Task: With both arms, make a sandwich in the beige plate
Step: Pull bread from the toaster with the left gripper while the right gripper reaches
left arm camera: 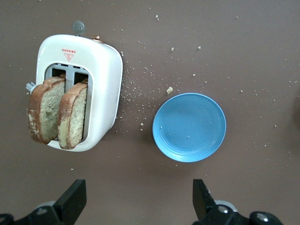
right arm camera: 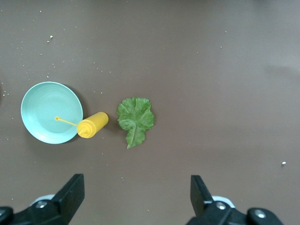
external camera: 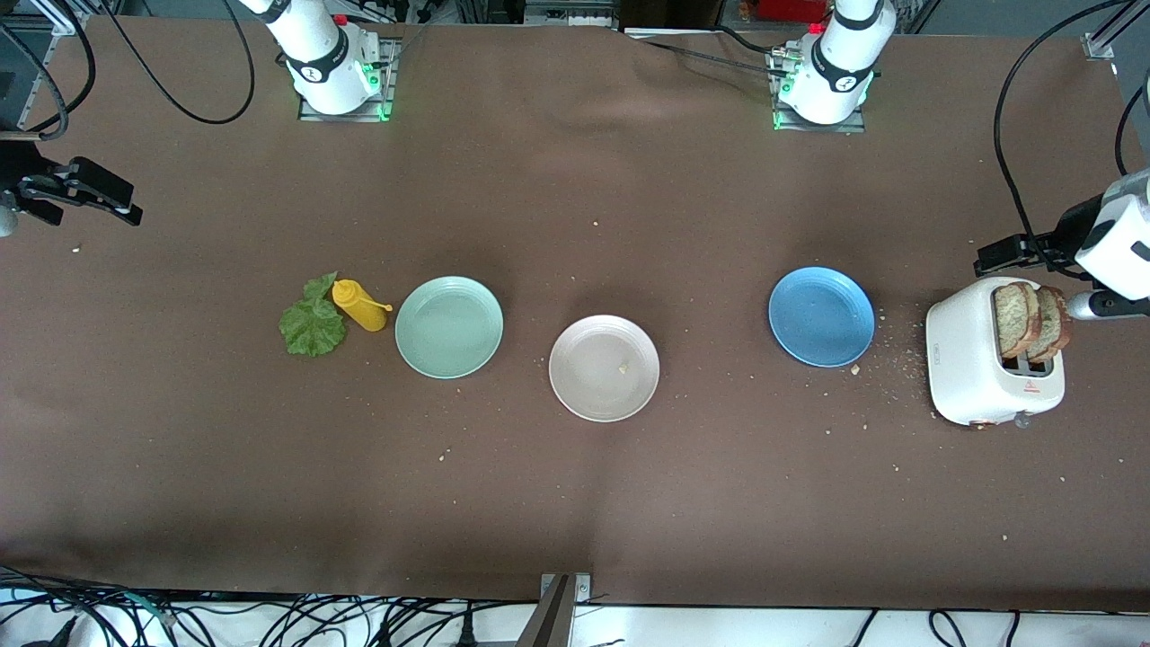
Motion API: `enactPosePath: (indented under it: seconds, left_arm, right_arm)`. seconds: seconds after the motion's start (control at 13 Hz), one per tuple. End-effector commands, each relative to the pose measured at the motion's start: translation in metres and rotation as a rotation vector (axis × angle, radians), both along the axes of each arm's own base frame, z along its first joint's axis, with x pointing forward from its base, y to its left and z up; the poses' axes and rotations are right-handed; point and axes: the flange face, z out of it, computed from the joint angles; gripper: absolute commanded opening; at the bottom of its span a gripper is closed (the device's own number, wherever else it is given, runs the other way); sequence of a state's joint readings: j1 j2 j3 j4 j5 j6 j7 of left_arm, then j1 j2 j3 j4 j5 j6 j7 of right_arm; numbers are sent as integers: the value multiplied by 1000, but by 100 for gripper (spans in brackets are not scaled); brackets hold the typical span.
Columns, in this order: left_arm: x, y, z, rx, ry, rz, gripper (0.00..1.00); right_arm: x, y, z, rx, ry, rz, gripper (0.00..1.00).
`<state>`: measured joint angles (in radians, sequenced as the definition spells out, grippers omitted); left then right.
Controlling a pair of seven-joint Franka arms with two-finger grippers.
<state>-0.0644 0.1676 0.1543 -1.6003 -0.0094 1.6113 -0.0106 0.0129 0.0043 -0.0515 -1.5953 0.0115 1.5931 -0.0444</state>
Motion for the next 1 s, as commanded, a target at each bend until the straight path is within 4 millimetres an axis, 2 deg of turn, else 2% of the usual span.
enactPosePath:
  seconds: [0.0,0.15,0.38,0.46,0.54,0.62,0.77,0.92]
  left_arm:
    - [6,9,-27,-24,-6,-36,100]
    - [5,30,-47,-26,-16,-62,100]
    - [-1,75,-66,-38,-31,-111,100]
    - [-1,83,-74,-42,-29,-121,100]
    - [-2,89,-82,-45,-22,-125,100]
    - [-2,92,-88,-51,-12,-147,100]
    - [-2,101,-102,-60,9,-166,100]
    - [1,105,-115,-60,17,-168,100]
  right_arm:
    - [-1,0,6,16,2,0,100]
    - [-1,3,0,20,28,-2,100]
    - [-1,16,-9,15,58,22,100]
    - [0,38,-15,5,84,62,100]
    - [1,41,-22,4,108,70,100]
    - [8,44,-40,13,153,78,100]
    - [10,35,-50,36,186,56,100]
    - [19,33,-69,45,215,60,100]
